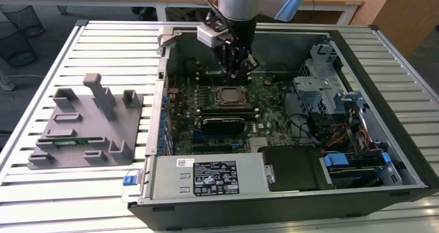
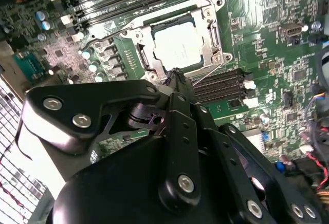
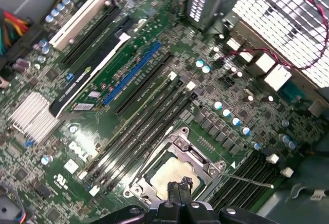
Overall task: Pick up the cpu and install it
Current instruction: 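Install the first cpu locking lever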
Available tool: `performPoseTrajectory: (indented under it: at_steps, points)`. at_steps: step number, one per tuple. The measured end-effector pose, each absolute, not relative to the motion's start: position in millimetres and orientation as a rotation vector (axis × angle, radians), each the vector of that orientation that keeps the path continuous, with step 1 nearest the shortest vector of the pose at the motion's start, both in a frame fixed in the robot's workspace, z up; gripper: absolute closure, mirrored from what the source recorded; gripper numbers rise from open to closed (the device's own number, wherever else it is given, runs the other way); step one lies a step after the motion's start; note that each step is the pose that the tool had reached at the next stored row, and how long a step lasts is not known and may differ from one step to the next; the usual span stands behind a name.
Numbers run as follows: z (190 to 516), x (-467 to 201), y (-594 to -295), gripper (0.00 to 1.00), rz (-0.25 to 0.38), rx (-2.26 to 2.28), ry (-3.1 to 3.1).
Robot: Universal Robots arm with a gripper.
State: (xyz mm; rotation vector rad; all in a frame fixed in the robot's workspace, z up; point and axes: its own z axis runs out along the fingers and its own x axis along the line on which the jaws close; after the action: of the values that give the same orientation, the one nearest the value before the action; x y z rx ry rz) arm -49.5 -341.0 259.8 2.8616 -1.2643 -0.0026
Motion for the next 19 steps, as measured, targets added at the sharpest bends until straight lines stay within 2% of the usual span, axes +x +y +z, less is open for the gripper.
performPoseTrajectory:
  at_steps: [19]
  points:
    - [259.4,-49.6,-341.1,0.89,0.000,2.991,-0.916]
